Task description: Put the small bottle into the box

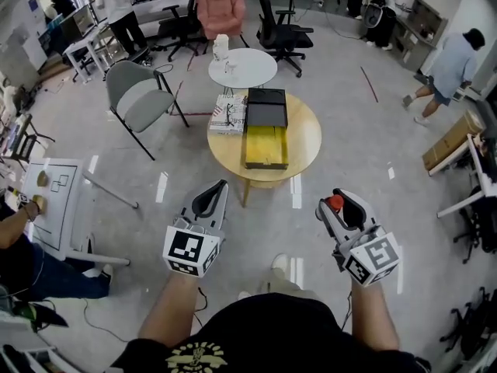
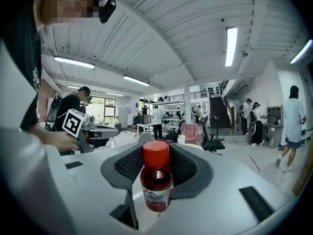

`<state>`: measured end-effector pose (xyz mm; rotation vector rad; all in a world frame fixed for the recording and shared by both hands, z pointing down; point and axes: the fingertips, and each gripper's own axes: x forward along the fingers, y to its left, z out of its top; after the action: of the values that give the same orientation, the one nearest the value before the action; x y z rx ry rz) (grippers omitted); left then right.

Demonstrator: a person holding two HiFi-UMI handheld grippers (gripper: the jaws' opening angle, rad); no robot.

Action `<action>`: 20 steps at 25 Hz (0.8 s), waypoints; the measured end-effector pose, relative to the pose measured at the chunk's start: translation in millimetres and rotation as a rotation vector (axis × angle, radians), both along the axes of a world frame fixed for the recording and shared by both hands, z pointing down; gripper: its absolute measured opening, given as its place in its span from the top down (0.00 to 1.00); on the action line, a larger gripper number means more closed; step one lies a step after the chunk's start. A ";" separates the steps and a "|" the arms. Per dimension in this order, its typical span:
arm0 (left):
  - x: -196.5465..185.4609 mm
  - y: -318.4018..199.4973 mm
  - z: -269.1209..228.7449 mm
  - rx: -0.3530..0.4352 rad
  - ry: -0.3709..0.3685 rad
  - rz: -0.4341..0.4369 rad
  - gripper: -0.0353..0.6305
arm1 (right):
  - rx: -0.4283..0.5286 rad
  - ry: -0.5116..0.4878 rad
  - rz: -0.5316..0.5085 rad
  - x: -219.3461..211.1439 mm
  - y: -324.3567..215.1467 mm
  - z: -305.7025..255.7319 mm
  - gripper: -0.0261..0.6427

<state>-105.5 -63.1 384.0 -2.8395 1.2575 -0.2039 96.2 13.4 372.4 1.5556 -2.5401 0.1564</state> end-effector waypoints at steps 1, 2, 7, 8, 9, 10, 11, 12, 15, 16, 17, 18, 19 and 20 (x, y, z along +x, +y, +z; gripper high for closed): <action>2.4 -4.6 3.6 -0.008 0.002 0.002 0.92 | -0.005 0.001 0.003 2.4 -2.9 2.3 0.71; 4.9 -9.1 6.9 -0.016 0.005 0.004 0.92 | -0.011 0.002 0.007 5.1 -5.9 4.5 0.71; 17.6 -28.7 13.5 -0.035 0.004 0.016 0.92 | -0.030 -0.004 0.017 16.9 -24.9 9.8 0.71; 20.0 -32.8 12.5 -0.036 0.002 0.017 0.92 | -0.030 -0.005 0.016 18.5 -29.5 8.9 0.71; 22.3 -36.9 11.2 -0.037 0.000 0.017 0.92 | -0.030 -0.007 0.013 19.9 -34.5 7.8 0.71; 24.6 -41.2 9.8 -0.037 -0.003 0.018 0.92 | -0.029 -0.009 0.010 21.1 -39.6 6.7 0.71; 26.9 -45.4 8.3 -0.037 -0.005 0.018 0.92 | -0.029 -0.012 0.006 22.2 -44.8 5.6 0.71; 29.1 -49.6 6.6 -0.036 -0.008 0.017 0.92 | -0.028 -0.015 0.000 23.3 -50.1 4.5 0.71; 35.0 -61.9 2.0 -0.035 -0.017 0.008 0.92 | -0.026 -0.023 -0.016 27.7 -65.7 1.9 0.71; 37.4 -66.1 0.4 -0.033 -0.020 0.004 0.92 | -0.025 -0.026 -0.021 30.1 -70.8 1.0 0.71; 40.3 -70.3 -1.5 -0.031 -0.022 -0.001 0.92 | -0.023 -0.029 -0.026 33.1 -76.0 -0.1 0.71; 43.9 -74.6 -3.8 -0.029 -0.023 -0.006 0.92 | -0.020 -0.031 -0.033 36.8 -81.3 -1.6 0.71; 47.9 -78.9 -6.5 -0.025 -0.025 -0.012 0.92 | -0.018 -0.033 -0.040 40.9 -86.5 -3.4 0.71; 52.2 -83.2 -9.0 -0.021 -0.027 -0.018 0.92 | -0.014 -0.035 -0.048 45.3 -91.7 -5.3 0.71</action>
<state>-53.3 -146.3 375.0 -2.8340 1.2838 -0.2568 141.5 -78.3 367.1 1.4983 -2.5943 0.1967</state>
